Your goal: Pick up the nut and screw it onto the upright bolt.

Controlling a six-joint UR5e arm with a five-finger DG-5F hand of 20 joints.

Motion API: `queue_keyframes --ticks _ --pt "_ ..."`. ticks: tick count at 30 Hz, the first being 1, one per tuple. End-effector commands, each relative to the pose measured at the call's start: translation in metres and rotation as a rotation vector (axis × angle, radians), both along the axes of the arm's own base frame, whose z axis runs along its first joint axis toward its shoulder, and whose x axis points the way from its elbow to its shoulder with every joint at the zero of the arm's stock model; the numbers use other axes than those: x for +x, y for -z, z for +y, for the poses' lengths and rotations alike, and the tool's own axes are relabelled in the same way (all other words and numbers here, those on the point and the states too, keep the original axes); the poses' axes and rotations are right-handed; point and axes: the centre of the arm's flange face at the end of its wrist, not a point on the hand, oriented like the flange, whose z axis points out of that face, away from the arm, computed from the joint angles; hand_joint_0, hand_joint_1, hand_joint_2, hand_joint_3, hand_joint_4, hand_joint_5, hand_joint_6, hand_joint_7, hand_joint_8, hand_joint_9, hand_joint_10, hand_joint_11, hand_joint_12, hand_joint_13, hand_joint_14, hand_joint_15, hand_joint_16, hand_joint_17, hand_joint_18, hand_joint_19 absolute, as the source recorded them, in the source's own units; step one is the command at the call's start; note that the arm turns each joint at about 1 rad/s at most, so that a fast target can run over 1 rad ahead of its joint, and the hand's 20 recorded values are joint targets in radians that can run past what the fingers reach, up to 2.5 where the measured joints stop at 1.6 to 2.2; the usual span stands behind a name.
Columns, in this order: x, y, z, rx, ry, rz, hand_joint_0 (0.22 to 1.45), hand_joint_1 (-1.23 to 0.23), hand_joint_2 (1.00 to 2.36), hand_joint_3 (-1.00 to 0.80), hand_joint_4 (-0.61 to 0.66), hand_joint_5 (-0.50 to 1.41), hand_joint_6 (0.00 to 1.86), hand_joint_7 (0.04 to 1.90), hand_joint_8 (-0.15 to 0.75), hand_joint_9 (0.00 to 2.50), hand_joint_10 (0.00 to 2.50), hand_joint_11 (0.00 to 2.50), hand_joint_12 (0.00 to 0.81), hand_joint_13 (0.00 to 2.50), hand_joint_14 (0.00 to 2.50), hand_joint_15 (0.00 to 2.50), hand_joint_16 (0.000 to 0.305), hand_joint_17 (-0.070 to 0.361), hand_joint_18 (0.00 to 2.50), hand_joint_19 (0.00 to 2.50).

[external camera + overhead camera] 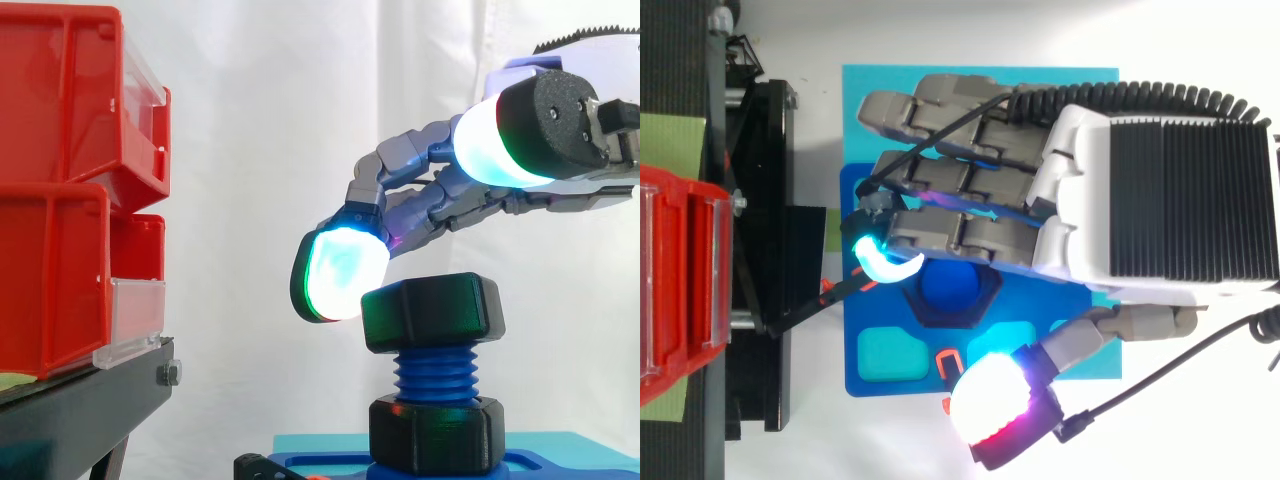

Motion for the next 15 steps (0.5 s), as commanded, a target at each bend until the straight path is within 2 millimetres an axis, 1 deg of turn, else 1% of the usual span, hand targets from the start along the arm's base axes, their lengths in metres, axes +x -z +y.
queue_keyframes --ticks 1,6,9,11,15 --pt "0.0 0.0 -0.005 0.0 -0.003 -0.001 0.5 -0.22 1.0 -0.5 0.31 -0.14 0.5 1.06 0.313 0.45 0.0 0.0 0.355 0.38 0.0 0.0 0.043 0.096 0.25 0.0" --pt "-0.001 0.0 -0.014 -0.001 -0.003 -0.002 0.5 -0.22 1.0 -0.5 0.31 -0.13 0.5 1.13 0.314 0.46 0.0 0.0 0.343 0.38 0.0 0.0 0.04 0.091 0.25 0.0" --pt "-0.001 0.0 -0.016 -0.003 -0.005 0.0 0.5 -0.23 1.0 -0.5 0.31 -0.12 0.5 1.2 0.316 0.48 0.0 0.0 0.33 0.41 0.0 0.0 0.039 0.088 0.25 0.0" --pt "-0.002 0.0 -0.022 -0.011 -0.003 0.001 0.5 -0.23 1.0 -0.5 0.3 -0.11 0.5 1.24 0.317 0.5 0.0 0.0 0.323 0.42 0.0 0.0 0.038 0.086 0.26 0.0" --pt "-0.002 0.0 -0.029 -0.014 -0.011 0.001 0.51 -0.25 1.0 -0.5 0.3 -0.1 0.5 1.31 0.322 0.57 0.0 0.0 0.305 0.47 0.0 0.0 0.035 0.078 0.29 0.0"
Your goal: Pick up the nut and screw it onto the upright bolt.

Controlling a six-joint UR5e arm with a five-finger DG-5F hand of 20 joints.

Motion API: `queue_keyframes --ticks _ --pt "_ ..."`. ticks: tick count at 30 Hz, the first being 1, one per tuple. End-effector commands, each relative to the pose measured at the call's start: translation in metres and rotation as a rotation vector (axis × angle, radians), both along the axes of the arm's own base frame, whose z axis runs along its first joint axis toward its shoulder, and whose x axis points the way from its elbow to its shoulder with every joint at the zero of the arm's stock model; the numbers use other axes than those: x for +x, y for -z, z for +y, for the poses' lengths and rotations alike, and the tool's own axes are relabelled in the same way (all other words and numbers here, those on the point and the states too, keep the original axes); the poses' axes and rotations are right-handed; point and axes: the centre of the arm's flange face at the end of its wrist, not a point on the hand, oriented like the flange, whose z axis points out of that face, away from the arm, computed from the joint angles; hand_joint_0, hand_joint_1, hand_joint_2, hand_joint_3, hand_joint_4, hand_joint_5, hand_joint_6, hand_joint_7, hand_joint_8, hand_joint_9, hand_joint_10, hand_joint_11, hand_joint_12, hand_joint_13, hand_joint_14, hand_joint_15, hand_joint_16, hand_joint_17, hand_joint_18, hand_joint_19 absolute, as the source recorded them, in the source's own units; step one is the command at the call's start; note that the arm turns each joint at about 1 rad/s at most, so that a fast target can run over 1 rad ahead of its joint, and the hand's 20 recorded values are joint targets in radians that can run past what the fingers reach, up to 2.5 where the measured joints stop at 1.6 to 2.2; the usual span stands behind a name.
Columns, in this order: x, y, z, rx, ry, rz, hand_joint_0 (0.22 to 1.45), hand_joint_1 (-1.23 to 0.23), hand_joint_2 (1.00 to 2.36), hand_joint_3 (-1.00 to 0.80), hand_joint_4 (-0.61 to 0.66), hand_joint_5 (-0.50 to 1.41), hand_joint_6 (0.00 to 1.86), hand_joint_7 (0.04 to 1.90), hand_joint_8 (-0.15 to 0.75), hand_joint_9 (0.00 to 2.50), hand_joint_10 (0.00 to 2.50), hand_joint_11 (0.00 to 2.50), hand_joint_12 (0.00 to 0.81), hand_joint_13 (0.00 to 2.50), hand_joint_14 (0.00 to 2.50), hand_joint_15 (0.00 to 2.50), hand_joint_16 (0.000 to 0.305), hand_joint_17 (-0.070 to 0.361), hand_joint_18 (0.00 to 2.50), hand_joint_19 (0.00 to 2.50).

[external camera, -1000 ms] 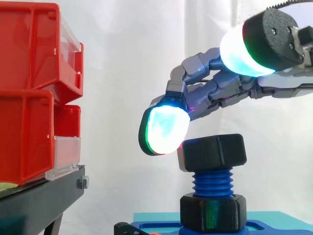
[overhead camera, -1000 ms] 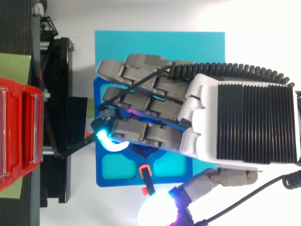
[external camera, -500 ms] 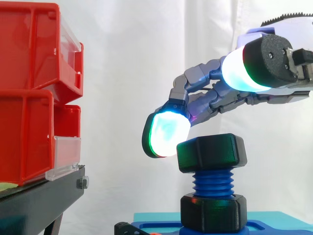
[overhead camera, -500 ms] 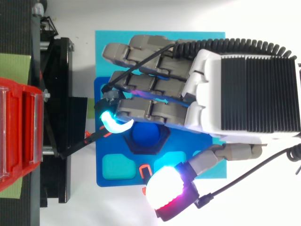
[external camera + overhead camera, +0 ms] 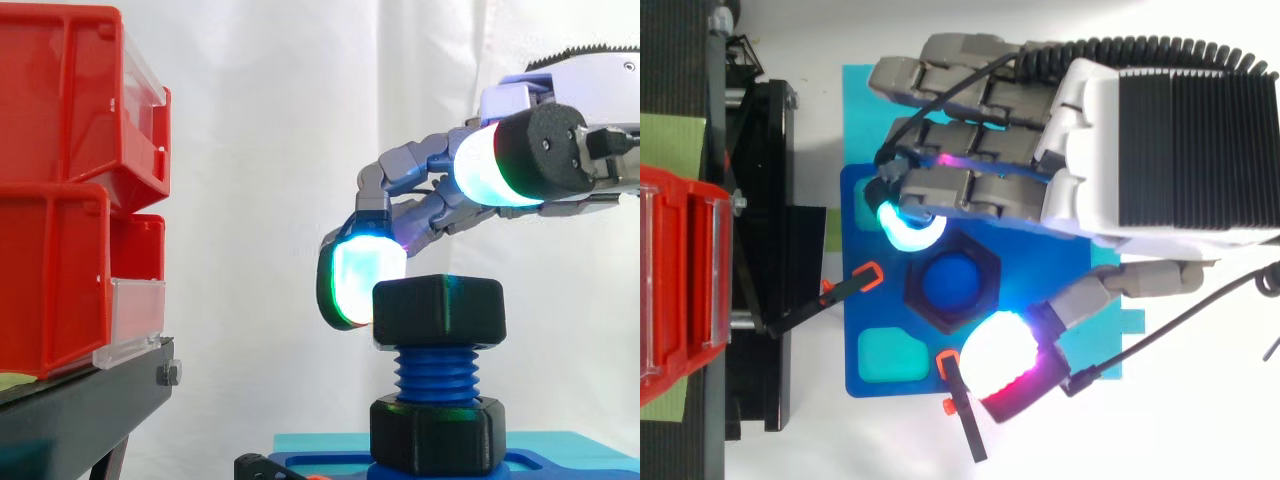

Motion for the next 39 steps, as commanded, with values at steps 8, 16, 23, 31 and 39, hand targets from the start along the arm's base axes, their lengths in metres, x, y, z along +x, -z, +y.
queue_keyframes --ticks 8,16,23,31,39 --pt "-0.002 0.0 -0.017 -0.005 -0.019 0.003 0.52 -0.27 1.0 -0.5 0.27 -0.05 0.51 1.4 0.319 0.74 0.0 0.0 0.264 0.61 0.0 0.0 0.027 0.061 0.37 0.0" --pt "-0.003 0.0 -0.025 -0.005 -0.029 0.003 0.53 -0.2 1.0 -0.5 0.22 0.01 0.54 1.43 0.303 0.99 0.0 0.0 0.228 0.74 0.0 0.0 0.021 0.046 0.45 0.0" --pt "-0.003 0.0 -0.025 -0.004 -0.03 -0.002 0.53 -0.13 1.0 -0.5 0.2 0.03 0.51 1.48 0.296 1.13 0.0 0.02 0.214 0.82 0.0 0.0 0.018 0.04 0.5 0.0" --pt "0.003 -0.016 -0.022 -0.001 -0.052 -0.029 0.52 -0.1 1.0 -0.5 0.29 -0.09 0.5 1.05 0.301 1.01 0.0 0.03 0.245 0.76 0.0 0.0 0.022 0.05 0.46 0.0" --pt "0.009 -0.039 -0.016 0.002 -0.082 -0.05 0.51 -0.09 1.0 -0.5 0.22 -0.15 0.5 0.75 0.275 0.82 0.0 0.0 0.268 0.66 0.0 0.0 0.027 0.061 0.4 0.0"
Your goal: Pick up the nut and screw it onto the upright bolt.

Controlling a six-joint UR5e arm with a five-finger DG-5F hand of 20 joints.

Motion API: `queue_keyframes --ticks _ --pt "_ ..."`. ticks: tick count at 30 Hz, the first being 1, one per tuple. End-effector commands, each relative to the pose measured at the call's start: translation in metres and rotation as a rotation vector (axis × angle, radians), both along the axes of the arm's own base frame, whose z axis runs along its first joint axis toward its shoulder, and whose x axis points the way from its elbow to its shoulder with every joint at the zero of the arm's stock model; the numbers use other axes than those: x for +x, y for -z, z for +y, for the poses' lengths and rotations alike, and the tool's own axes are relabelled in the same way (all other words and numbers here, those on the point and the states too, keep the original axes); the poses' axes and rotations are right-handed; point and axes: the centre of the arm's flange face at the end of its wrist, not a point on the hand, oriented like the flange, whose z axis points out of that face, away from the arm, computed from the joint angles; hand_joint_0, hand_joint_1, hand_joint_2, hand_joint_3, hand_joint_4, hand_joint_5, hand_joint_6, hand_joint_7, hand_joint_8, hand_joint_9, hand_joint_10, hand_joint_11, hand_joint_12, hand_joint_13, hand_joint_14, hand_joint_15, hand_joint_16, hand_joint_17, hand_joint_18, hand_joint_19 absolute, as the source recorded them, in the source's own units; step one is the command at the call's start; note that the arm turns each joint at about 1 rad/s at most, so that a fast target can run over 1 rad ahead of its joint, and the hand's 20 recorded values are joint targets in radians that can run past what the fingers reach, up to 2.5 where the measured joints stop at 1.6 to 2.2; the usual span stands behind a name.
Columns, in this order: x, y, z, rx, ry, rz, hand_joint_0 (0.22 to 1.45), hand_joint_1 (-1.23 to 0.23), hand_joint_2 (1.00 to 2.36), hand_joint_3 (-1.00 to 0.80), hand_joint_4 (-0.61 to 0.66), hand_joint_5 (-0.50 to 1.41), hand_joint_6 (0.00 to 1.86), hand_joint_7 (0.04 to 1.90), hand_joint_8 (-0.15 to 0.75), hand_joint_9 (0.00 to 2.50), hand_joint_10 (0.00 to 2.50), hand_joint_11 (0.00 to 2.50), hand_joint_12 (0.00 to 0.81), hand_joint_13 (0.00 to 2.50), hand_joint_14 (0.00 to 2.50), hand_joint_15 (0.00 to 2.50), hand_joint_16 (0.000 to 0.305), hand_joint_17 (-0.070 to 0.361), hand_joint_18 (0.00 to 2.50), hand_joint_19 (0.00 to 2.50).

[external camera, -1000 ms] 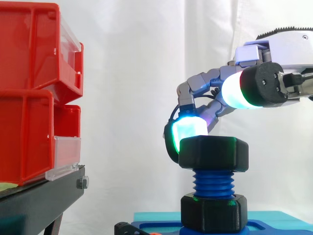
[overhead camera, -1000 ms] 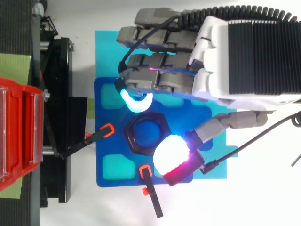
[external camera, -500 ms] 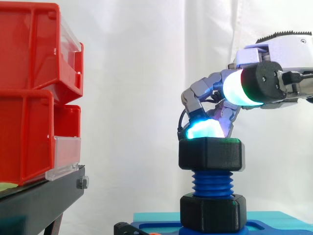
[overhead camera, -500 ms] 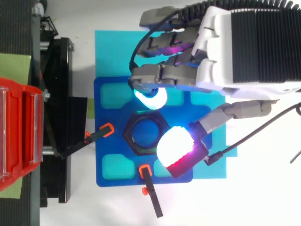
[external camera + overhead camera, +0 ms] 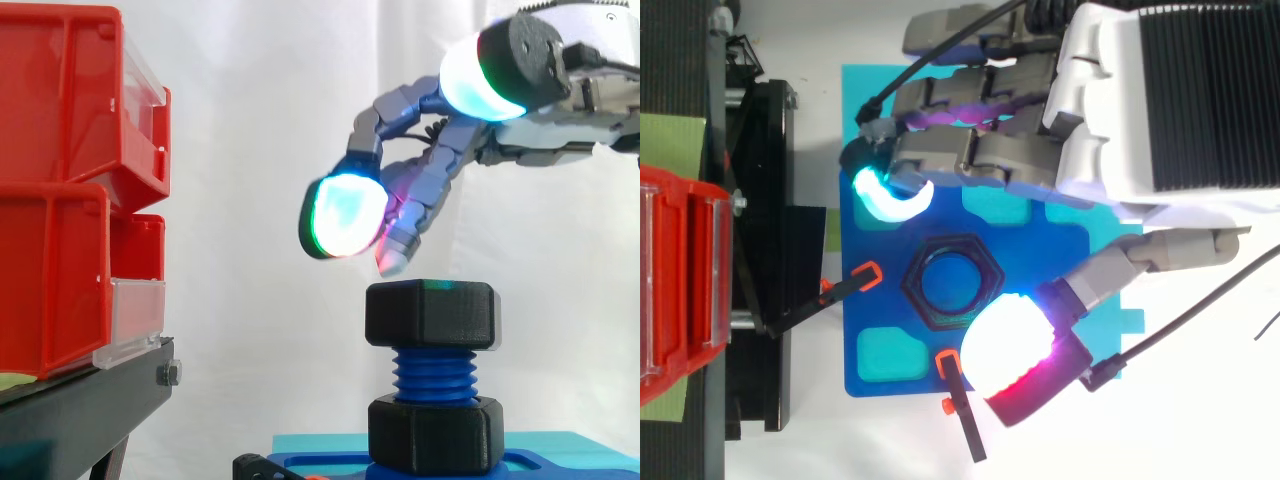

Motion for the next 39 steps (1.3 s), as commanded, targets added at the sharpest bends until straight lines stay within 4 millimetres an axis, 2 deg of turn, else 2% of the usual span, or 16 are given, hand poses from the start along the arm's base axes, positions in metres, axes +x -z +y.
queue_keyframes --ticks 1,5,8,10,16,23,28,32,39 --pt "0.002 -0.004 0.003 0.001 -0.007 -0.008 0.51 -0.08 1.0 -0.5 0.21 -0.15 0.5 0.74 0.274 0.8 0.0 0.0 0.271 0.63 0.0 0.0 0.028 0.064 0.38 0.0" --pt "0.004 -0.005 0.007 0.004 -0.012 -0.025 0.51 -0.07 1.0 -0.5 0.21 -0.15 0.5 0.72 0.255 0.7 0.0 0.0 0.287 0.54 0.0 0.0 0.032 0.073 0.3 0.0" --pt "0.006 -0.003 0.016 0.011 -0.02 -0.031 0.51 -0.07 1.0 -0.5 0.2 -0.14 0.5 0.73 0.244 0.63 0.0 0.0 0.301 0.49 0.0 0.0 0.034 0.077 0.23 0.0" --pt "0.006 0.001 0.03 0.025 -0.036 -0.023 0.5 -0.07 1.0 -0.5 0.19 -0.14 0.5 0.73 0.246 0.62 0.0 0.0 0.304 0.44 0.0 0.0 0.034 0.077 0.2 0.0" --pt "0.005 0.004 0.045 0.049 -0.051 -0.006 0.5 -0.07 1.0 -0.5 0.17 -0.13 0.5 0.73 0.235 0.53 0.0 0.0 0.311 0.35 0.0 0.0 0.036 0.081 0.08 0.0" --pt "0.001 0.009 0.048 0.044 -0.06 0.035 0.49 -0.07 1.0 -0.5 0.14 -0.13 0.5 0.69 0.205 0.37 0.0 0.0 0.325 0.18 0.0 0.0 0.039 0.087 0.0 0.0" --pt "-0.002 0.011 0.049 0.038 -0.066 0.062 0.48 -0.03 1.0 -0.5 0.11 -0.14 0.5 0.64 0.15 0.11 0.0 0.0 0.33 0.0 0.0 0.0 0.042 0.094 0.0 0.0" --pt "-0.003 0.012 0.049 0.037 -0.069 0.07 0.48 0.0 1.0 -0.5 0.09 -0.15 0.5 0.65 0.139 0.0 0.0 0.0 0.332 0.0 0.0 0.0 0.043 0.096 0.0 0.0" --pt "-0.005 0.015 0.045 0.029 -0.067 0.087 0.48 0.01 1.0 -0.5 0.09 -0.15 0.5 0.66 0.141 0.0 0.0 0.0 0.333 0.0 0.0 0.0 0.043 0.097 0.0 0.0"
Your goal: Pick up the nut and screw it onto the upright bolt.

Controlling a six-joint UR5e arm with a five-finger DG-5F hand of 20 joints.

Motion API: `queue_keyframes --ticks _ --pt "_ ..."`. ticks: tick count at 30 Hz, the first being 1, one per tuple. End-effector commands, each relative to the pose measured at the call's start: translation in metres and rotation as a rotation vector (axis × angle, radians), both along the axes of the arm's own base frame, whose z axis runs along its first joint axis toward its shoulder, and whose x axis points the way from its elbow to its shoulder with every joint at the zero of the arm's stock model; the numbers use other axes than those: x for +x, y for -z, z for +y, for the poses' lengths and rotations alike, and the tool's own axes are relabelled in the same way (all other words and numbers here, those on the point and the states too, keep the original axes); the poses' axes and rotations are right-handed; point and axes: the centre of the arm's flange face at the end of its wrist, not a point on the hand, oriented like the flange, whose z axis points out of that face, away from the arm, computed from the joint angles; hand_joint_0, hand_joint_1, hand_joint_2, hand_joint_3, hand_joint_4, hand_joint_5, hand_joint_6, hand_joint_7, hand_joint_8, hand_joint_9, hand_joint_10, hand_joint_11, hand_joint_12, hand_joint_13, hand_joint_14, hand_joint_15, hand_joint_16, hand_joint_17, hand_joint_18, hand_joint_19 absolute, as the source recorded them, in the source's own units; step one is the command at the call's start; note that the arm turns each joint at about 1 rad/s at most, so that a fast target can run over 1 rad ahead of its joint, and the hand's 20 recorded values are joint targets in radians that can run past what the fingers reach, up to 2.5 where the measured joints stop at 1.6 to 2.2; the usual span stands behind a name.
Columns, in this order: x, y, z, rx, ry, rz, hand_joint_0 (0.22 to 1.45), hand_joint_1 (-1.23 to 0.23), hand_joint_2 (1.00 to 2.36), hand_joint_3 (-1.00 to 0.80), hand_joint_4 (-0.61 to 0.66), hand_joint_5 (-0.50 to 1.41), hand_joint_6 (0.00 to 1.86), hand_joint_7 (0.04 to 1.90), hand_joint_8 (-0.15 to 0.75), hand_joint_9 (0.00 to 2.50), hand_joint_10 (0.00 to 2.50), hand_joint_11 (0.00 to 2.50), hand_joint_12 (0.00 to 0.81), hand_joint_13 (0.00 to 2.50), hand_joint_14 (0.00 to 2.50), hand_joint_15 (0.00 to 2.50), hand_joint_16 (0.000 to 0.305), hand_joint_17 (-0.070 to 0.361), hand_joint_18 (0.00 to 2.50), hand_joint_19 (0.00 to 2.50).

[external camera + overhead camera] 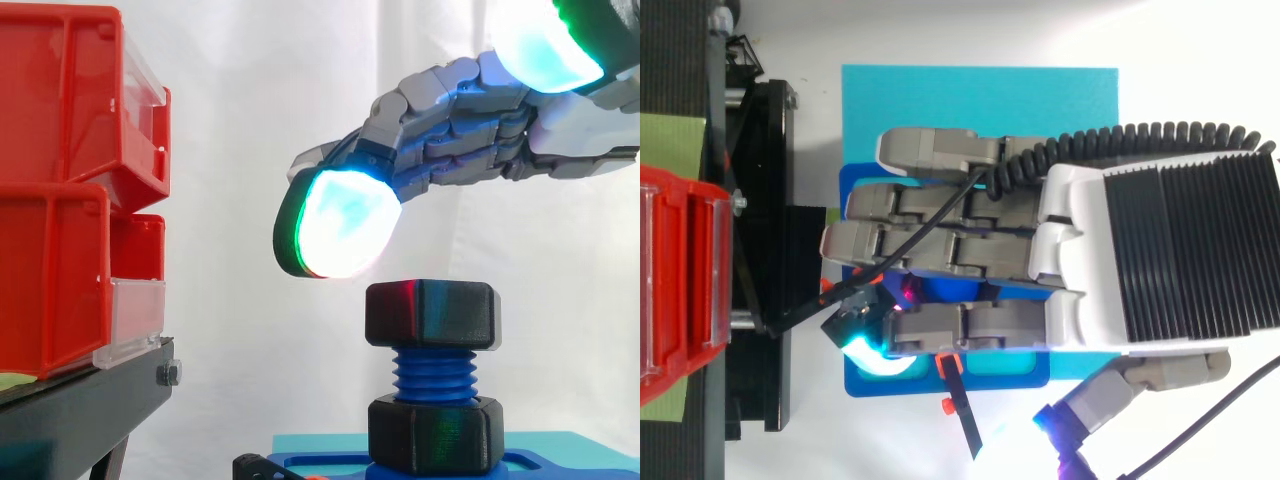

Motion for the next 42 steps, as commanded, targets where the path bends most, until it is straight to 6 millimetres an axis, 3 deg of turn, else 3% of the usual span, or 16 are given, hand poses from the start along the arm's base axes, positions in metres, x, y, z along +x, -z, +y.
queue_keyframes --ticks 1,19,24,42 --pt "-0.001 0.001 -0.002 -0.003 -0.002 0.007 0.48 0.01 1.0 -0.5 0.1 -0.15 0.5 0.66 0.143 0.01 0.0 0.0 0.332 0.0 0.0 0.0 0.043 0.097 0.0 0.0" --pt "-0.004 0.004 -0.019 -0.012 0.002 0.024 0.49 -0.03 1.0 -0.5 0.12 -0.13 0.5 0.71 0.173 0.15 0.0 0.0 0.334 0.05 0.0 0.0 0.042 0.094 0.0 0.0" --pt "-0.008 0.021 -0.024 -0.012 0.0 0.026 0.49 -0.04 1.0 -0.5 0.15 -0.11 0.5 0.79 0.189 0.2 0.0 0.0 0.332 0.09 0.0 0.0 0.04 0.091 0.0 0.0" --pt "-0.008 0.019 -0.045 -0.012 -0.012 0.006 0.5 -0.06 1.0 -0.5 0.22 -0.1 0.5 0.93 0.212 0.26 0.0 0.0 0.318 0.18 0.0 0.0 0.036 0.081 0.0 0.0"
